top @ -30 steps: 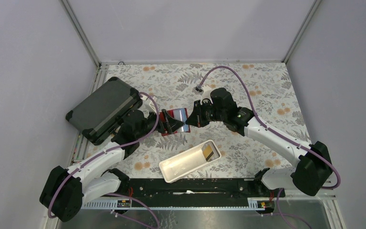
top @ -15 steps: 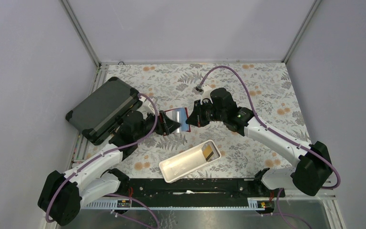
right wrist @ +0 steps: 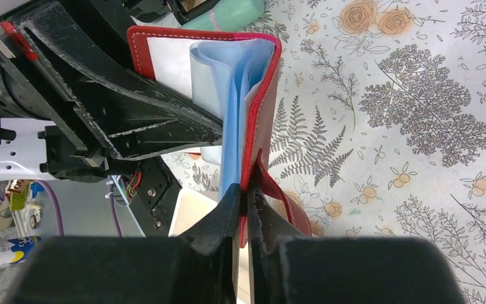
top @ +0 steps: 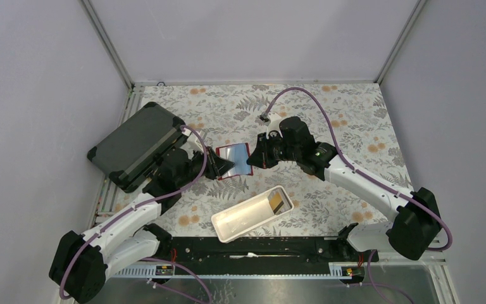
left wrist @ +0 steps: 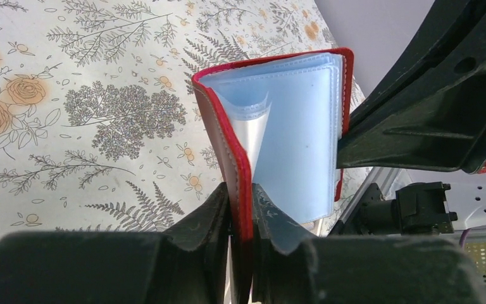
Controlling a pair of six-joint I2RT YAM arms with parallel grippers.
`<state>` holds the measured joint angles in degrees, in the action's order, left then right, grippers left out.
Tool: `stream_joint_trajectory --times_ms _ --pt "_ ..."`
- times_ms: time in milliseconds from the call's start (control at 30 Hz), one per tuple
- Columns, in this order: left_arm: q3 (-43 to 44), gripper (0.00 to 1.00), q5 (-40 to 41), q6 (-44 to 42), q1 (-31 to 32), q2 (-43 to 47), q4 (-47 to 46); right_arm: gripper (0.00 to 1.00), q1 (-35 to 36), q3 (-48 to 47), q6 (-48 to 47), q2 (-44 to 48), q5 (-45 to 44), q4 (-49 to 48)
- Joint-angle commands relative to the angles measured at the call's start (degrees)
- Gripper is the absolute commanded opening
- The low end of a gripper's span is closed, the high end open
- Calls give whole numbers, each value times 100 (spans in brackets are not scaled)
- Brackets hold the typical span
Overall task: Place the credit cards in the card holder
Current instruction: Open the card holder at the center of the board.
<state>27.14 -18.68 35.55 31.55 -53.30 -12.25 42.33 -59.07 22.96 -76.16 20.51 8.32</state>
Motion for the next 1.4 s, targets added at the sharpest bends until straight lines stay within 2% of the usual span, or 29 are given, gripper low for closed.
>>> stream_joint_trajectory --times_ms 0,167,367,533,700,833,967,1000,1133,1200,1233,1267,1367 --pt "-79 13 -323 65 13 161 -741 15 42 -39 85 48 199 -368" --pt "-73 10 -382 51 16 146 -765 33 43 27 243 49 406 -648" --pt "57 8 -241 71 18 73 -518 45 47 -7 359 -73 560 -769" --pt "116 8 -236 79 18 17 -521 49 58 -106 401 -276 510 -763" --pt "109 7 -262 104 17 3 -557 50 165 -297 316 -514 144 -484" --pt "59 7 -308 159 18 -1 -673 42 202 -333 352 -668 -27 -416" --pt "1 7 -266 165 11 57 -691 5 199 -335 398 -723 -346 -262" --pt "-24 7 -253 174 7 76 -699 0 201 -334 407 -712 -443 -218" --pt "-100 12 -231 184 -38 195 -685 0 201 -300 415 -619 -855 -73" --pt "-120 23 -220 181 -66 241 -647 0 206 -298 392 -580 -960 -29" --pt "-127 35 -193 187 -84 257 -606 0 206 -297 369 -564 -988 -11" --pt "-129 54 -139 199 -108 287 -553 0 201 -297 351 -546 -998 5" --pt "-143 86 -58 226 -133 295 -512 0 198 -330 323 -508 -996 75"
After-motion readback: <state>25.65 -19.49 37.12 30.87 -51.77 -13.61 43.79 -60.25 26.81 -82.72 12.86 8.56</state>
